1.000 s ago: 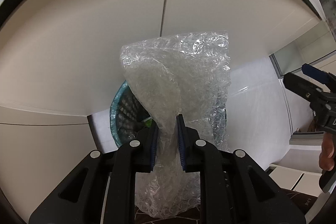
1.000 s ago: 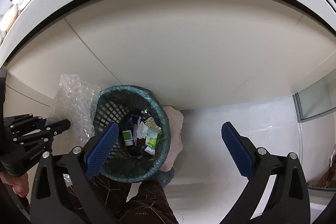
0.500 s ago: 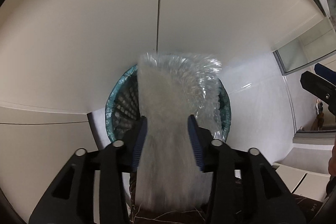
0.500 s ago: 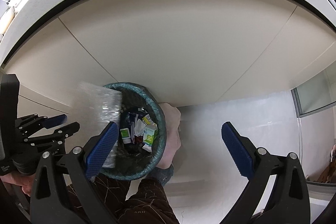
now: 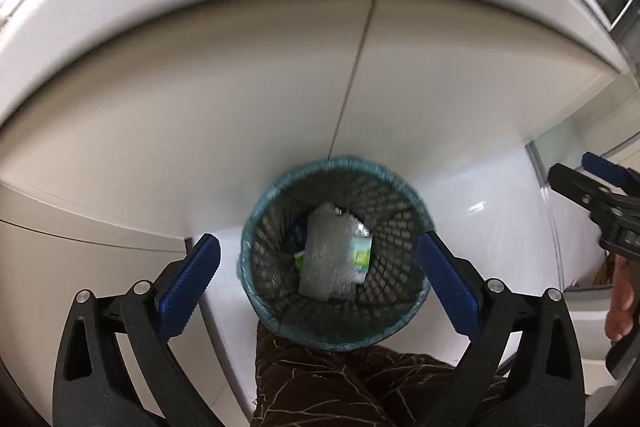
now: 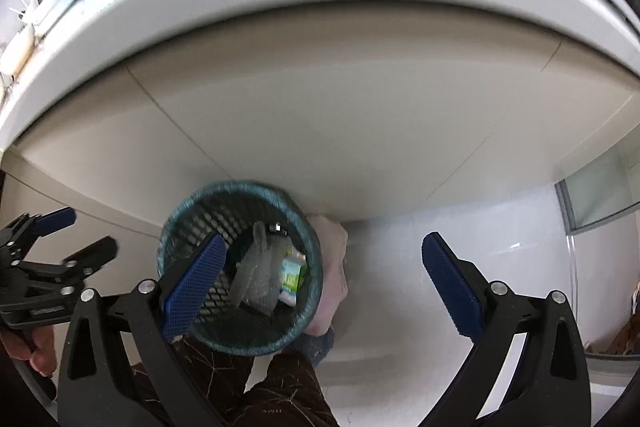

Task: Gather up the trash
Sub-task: 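Raise both open tools back up over the counter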

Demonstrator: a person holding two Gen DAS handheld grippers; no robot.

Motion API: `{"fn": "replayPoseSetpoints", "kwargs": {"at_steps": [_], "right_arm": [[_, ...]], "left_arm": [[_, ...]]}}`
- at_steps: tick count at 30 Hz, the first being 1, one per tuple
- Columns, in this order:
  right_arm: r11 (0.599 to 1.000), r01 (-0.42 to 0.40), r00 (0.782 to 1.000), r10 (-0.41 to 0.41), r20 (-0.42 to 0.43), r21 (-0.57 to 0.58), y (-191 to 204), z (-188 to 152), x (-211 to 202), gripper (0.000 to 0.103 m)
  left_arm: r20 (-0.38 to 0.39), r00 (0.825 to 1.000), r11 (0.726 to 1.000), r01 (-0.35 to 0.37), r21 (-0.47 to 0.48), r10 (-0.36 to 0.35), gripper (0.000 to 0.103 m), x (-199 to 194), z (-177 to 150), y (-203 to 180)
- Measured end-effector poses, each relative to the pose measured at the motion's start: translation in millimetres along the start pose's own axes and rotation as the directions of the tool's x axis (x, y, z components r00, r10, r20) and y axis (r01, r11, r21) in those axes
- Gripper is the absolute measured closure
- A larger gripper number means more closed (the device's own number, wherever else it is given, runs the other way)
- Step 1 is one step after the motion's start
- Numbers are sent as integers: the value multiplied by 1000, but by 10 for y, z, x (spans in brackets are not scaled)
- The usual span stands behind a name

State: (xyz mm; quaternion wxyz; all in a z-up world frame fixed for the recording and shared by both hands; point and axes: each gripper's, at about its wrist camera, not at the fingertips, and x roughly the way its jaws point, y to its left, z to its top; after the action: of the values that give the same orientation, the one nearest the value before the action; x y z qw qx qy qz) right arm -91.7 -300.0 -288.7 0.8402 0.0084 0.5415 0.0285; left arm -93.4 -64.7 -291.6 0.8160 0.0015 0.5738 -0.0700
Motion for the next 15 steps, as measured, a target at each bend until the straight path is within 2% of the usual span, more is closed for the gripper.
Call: {"fn": "replayPoseSetpoints", "kwargs": {"at_steps": [9, 11, 15], "right_arm": [[999, -11, 995, 14, 94, -30, 42, 461, -715, 8], [999, 13, 995, -9, 101, -41, 75, 574, -838, 9], [1000, 28, 994, -26, 105, -12, 73, 842, -1020, 8]], "left_arm": [[107, 994, 996, -11, -84, 20, 6, -901, 316, 57], [103, 992, 994, -68, -80, 76, 6, -1039, 426, 59], [124, 989, 993, -63, -101, 75, 6, -1278, 676, 75]]}}
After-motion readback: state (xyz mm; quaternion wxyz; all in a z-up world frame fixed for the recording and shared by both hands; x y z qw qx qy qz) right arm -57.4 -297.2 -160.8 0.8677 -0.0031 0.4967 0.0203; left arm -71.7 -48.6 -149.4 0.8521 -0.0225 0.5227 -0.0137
